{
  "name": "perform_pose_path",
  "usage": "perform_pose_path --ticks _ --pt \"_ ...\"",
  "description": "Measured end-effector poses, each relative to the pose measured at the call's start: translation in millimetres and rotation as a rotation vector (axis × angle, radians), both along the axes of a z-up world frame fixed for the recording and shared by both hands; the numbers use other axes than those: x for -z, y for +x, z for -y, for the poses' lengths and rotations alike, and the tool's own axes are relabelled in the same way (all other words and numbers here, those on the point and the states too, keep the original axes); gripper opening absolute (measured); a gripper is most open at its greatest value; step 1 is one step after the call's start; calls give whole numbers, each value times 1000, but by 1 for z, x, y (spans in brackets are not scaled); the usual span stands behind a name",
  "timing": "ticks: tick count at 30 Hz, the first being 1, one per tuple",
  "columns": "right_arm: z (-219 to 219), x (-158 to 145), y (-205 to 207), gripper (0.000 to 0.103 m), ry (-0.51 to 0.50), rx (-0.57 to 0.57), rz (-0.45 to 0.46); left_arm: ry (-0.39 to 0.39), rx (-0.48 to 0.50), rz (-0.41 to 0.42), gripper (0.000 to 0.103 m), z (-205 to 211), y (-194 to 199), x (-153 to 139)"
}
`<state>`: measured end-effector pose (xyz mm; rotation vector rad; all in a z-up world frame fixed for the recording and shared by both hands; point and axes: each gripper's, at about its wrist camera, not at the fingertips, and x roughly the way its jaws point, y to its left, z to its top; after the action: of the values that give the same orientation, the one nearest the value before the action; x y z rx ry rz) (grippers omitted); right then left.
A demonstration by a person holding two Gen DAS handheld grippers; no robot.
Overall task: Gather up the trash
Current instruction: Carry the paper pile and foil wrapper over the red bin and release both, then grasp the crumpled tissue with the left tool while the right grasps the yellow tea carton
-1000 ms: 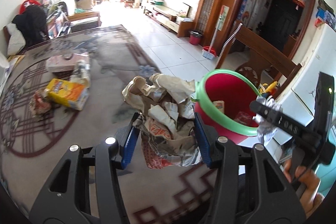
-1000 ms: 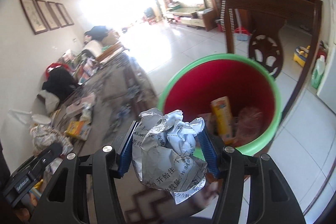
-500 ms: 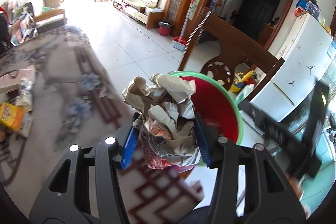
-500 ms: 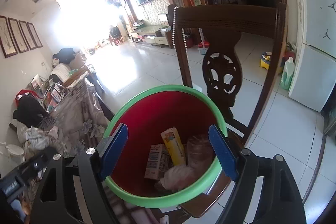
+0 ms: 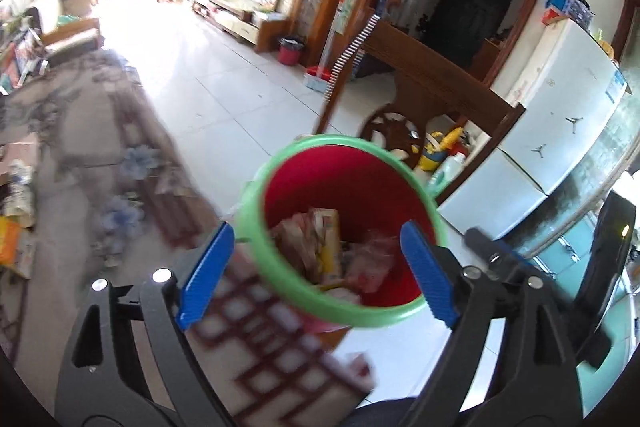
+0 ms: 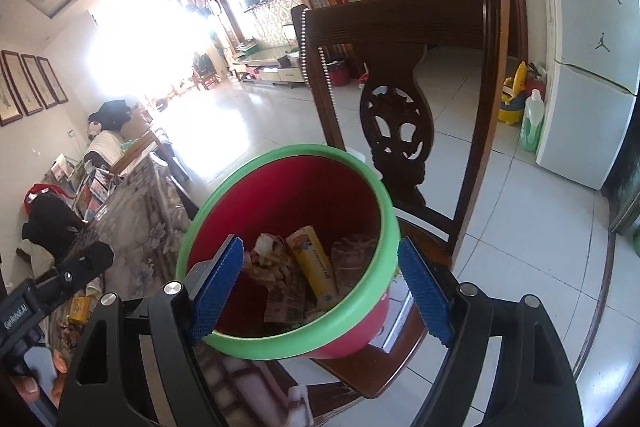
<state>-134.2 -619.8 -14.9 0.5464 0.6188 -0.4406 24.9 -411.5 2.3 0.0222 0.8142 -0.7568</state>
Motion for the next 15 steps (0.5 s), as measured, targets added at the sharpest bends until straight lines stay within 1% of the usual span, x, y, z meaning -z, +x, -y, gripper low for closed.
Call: perform_pose_path --ticks 3,5,7,8,9,12,14,15 --pt "-18 -3 9 77 36 -65 28 27 -128 42 90 -53 8 4" --pt "-37 -2 18 77 71 -130 38 44 -242 52 91 -93 19 10" --pt "-58 -1 29 77 80 -185 30 59 -379 46 91 -140 36 16" --pt "-69 0 35 77 83 -214 23 66 -454 38 91 -166 44 20" --pt "-82 1 41 77 82 -250 14 73 -510 31 91 -185 50 23" --pt "-117 4 56 77 59 -332 -19 116 -728 -21 91 -265 77 40" --pt "-133 8 64 77 51 -368 -37 149 -810 -61 91 -298 89 53" --pt "-141 12 68 77 50 -384 -48 164 -836 -102 91 -317 99 63"
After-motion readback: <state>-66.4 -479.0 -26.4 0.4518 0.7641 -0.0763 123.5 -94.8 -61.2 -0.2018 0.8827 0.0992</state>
